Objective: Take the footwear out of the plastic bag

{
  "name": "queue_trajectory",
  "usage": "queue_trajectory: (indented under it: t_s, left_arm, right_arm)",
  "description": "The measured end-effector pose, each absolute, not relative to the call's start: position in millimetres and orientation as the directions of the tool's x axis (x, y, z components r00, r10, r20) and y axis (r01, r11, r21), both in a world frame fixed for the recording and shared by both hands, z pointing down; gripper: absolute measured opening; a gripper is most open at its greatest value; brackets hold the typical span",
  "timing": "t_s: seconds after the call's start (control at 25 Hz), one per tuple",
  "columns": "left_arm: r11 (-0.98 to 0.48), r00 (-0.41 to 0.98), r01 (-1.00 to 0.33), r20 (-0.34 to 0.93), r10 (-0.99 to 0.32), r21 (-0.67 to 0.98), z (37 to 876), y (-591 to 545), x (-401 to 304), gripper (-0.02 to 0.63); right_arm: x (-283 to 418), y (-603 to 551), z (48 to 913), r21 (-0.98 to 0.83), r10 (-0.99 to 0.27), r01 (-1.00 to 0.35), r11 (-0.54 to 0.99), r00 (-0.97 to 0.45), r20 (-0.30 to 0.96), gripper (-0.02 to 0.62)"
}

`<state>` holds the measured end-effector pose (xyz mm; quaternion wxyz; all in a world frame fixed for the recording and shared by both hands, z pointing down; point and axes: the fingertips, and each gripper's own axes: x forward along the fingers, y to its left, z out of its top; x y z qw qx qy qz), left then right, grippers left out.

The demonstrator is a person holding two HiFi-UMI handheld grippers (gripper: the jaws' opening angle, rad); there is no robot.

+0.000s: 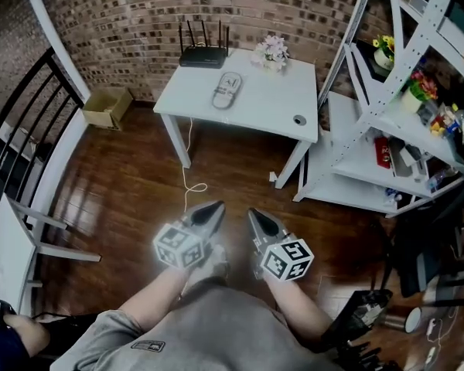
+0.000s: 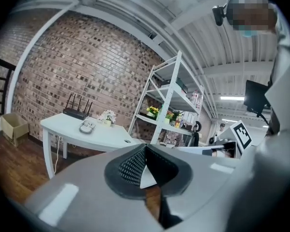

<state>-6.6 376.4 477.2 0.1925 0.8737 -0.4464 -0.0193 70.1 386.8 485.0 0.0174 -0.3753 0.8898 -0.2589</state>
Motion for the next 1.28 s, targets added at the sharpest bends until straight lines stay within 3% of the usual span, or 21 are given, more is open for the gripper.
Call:
queue_trajectory:
  t_s: [0.6,1.28]
  left_arm:
    - [-0.528,0.6,-0.773,0.135,-0.789,0.351,478.4,219.8,-70.0,0.002]
    - [-0.423,0.498,-0.85,0.217,-0.84,0.316,503.7,21.1,-84.5,0.002]
  right_arm:
    - [19.4,219.2,483.5,-0.448,-0.704,-0.688,0.571,-0.691,0.163,0.014]
    - [29.0,27.2,514.6,-0.474,-0.641,-0.642,0.603,-0.743,0.192,0.014]
